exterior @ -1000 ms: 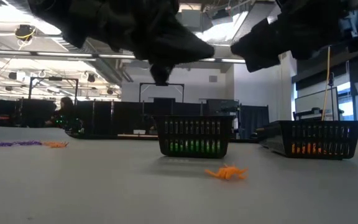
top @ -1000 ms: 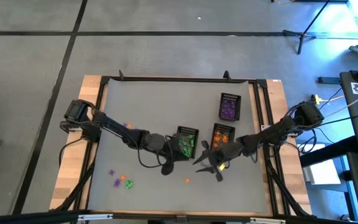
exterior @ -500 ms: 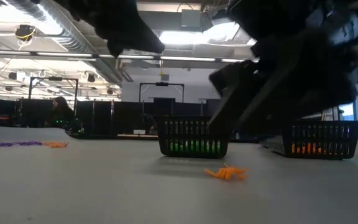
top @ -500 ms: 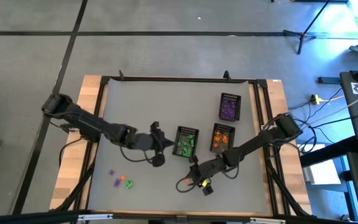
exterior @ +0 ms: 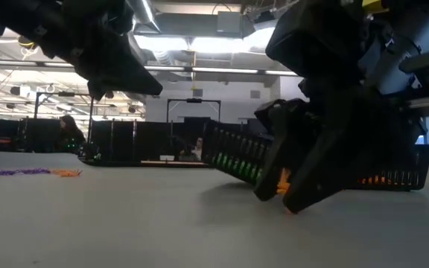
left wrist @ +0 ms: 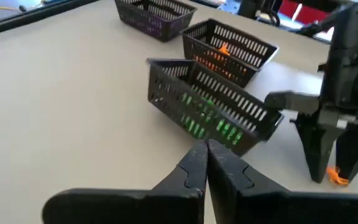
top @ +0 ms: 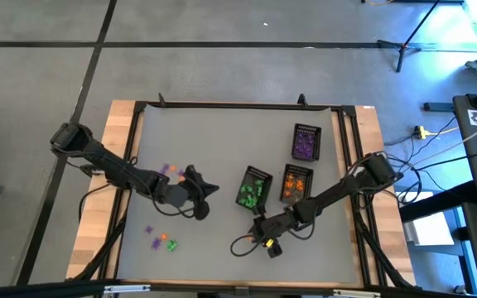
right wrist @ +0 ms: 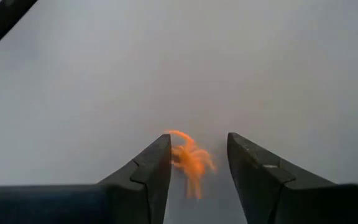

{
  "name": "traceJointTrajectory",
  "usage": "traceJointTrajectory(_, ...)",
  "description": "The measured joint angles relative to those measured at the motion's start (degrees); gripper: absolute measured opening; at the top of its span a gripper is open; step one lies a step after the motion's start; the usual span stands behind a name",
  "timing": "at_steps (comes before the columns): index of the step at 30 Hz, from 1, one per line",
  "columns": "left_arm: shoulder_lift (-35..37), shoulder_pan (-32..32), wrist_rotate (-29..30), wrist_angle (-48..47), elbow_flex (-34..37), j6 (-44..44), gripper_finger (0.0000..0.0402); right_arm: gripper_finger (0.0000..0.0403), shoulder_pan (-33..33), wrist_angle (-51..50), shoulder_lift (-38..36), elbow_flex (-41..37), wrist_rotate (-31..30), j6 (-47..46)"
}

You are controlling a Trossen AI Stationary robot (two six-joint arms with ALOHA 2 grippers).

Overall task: Sort Halloween decoration
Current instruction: Put the orange spider toy into the bottom right bin

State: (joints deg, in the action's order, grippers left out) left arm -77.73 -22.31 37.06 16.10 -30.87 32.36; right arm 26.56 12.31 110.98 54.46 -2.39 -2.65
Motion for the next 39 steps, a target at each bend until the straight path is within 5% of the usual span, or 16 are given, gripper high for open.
traceJointTrajectory(16, 0.00, 0.00, 1.25, 1.64, 0.52, 0.17, 0.0004, 0.0150, -0.04, 0.75, 0.65, 0.04, -0.15, 1.46)
traceJointTrajectory(28, 0.00, 0.00, 1.25, 1.59, 0.52, 0.19, 0.0004, 0.0013, 0.03, -9.02, 0.81, 5.76, 0.39, 2.87)
traceJointTrajectory(39, 0.00, 0.00, 0.94, 1.51, 0.52, 0.50, 0.0004, 0.0005, 0.14, -12.17, -6.33, 6.60, 2.24, 3.06)
